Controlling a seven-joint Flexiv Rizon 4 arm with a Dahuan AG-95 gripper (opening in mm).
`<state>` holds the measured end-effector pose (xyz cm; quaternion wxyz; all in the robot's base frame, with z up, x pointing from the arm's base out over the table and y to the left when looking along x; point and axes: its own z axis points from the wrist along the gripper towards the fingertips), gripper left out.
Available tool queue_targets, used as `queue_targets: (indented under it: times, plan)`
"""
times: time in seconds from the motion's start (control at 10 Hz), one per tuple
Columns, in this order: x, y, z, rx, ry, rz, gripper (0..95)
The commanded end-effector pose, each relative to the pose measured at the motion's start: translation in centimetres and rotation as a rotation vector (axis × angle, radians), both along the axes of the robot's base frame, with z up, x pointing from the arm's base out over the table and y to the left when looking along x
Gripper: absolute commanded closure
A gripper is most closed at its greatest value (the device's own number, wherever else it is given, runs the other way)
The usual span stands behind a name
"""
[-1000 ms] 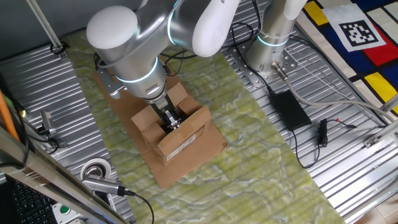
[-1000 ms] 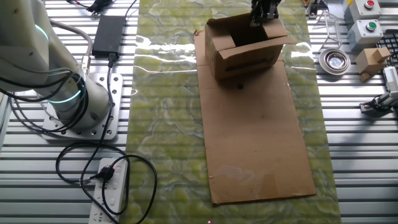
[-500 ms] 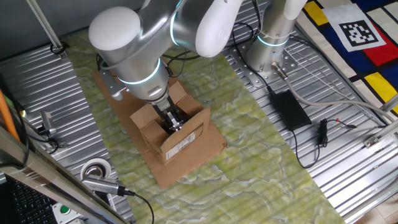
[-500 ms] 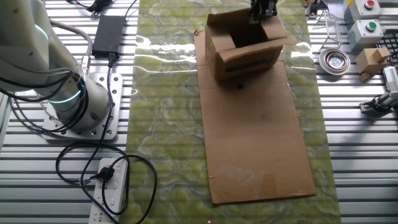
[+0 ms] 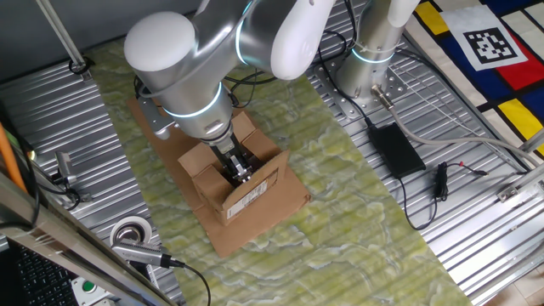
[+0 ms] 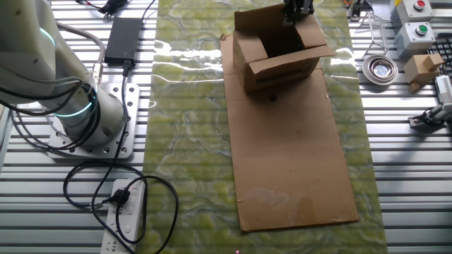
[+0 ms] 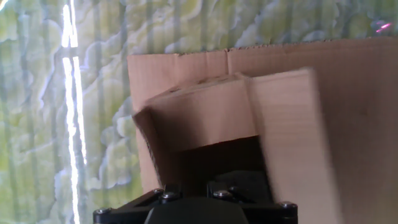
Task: Open a box
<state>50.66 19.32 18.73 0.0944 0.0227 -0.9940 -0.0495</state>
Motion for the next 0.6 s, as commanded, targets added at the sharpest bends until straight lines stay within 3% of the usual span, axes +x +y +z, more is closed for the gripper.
queue_targets:
  times: [0.1,0.6]
  plan:
    - [-0.02,-0.03,-0.01,0.000,0.001,-0.004,57.0]
    - [-0.02,-0.02,-0.02,-0.001,0.003,0.001,57.0]
